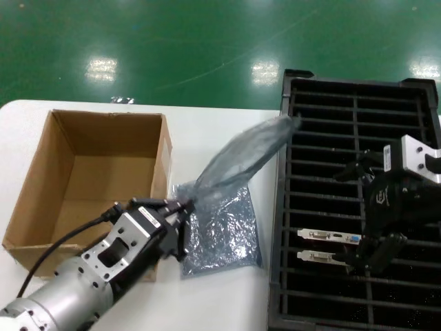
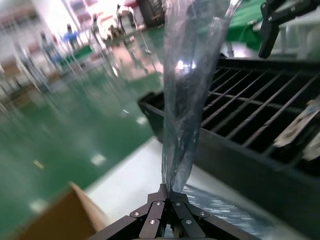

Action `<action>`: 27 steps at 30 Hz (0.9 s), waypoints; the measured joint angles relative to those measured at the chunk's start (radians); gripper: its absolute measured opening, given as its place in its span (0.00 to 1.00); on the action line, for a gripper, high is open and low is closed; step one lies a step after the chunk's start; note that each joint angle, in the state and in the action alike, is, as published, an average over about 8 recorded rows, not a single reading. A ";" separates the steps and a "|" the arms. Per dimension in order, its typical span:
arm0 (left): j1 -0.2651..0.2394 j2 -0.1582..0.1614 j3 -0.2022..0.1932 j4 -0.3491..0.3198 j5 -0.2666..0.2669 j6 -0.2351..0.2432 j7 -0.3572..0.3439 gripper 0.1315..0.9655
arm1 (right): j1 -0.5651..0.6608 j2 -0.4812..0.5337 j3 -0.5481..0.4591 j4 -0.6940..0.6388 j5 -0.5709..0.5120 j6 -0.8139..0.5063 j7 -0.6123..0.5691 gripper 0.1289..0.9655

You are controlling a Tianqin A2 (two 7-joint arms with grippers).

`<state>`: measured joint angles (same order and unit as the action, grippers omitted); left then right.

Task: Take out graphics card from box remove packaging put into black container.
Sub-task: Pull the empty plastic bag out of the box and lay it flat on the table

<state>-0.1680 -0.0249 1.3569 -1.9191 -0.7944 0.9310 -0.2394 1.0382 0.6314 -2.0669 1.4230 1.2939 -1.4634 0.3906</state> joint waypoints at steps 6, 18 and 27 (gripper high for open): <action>-0.020 0.019 0.000 0.046 0.061 0.123 -0.256 0.01 | 0.000 0.000 0.000 0.000 0.000 0.000 0.000 1.00; -0.102 0.024 0.066 0.278 0.265 0.097 -0.622 0.01 | 0.000 0.000 0.000 0.000 0.000 0.000 0.000 1.00; -0.172 0.010 0.088 0.361 0.182 0.026 -0.544 0.06 | 0.000 0.000 0.000 0.000 0.000 0.000 0.000 1.00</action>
<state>-0.3404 -0.0150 1.4452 -1.5584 -0.6128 0.9565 -0.7838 1.0383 0.6315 -2.0671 1.4230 1.2941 -1.4632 0.3906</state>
